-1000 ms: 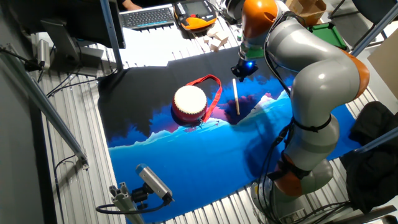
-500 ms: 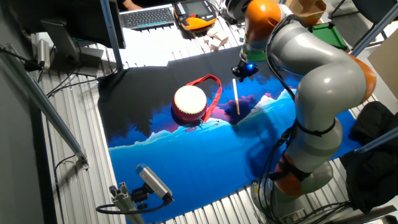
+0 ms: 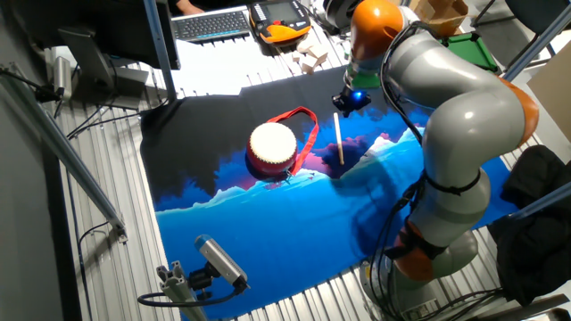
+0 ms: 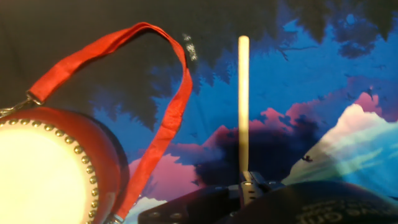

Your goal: Play the drum

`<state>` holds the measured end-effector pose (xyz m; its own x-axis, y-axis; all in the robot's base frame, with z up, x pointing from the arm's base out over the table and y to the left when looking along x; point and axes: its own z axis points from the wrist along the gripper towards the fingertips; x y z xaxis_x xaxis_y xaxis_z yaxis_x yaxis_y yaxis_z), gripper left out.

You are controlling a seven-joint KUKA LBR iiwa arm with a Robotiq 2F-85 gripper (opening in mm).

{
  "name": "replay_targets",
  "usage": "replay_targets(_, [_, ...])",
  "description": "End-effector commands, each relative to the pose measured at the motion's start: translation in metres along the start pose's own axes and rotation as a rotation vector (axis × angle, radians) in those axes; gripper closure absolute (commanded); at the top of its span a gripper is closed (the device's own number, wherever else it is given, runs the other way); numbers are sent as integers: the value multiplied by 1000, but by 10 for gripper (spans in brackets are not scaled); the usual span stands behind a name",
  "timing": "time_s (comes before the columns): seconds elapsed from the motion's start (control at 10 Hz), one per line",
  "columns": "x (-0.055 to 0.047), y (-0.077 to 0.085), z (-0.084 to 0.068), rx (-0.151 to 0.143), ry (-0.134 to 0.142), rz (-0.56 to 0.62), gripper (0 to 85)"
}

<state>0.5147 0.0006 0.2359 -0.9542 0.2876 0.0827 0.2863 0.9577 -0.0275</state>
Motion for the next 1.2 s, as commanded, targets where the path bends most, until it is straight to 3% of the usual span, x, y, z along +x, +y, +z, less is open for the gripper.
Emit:
replay_targets(0.0, [0,0,0,9,8,18,850])
replay_targets(0.1, [0,0,0,2,14,42,850])
replay_targets(0.2, [0,0,0,-15,-13,50,850])
replay_targets(0.4, [0,0,0,-22,-68,39,850])
replay_targets(0.6, [0,0,0,-26,-76,-7,850])
replay_targets(0.7, [0,0,0,7,-53,-20,850])
replay_targets(0.8, [0,0,0,39,-66,-25,850])
replay_targets(1.0, [0,0,0,69,-81,-18,850])
replay_targets(1.1, [-10,-5,2,70,-86,-4,850])
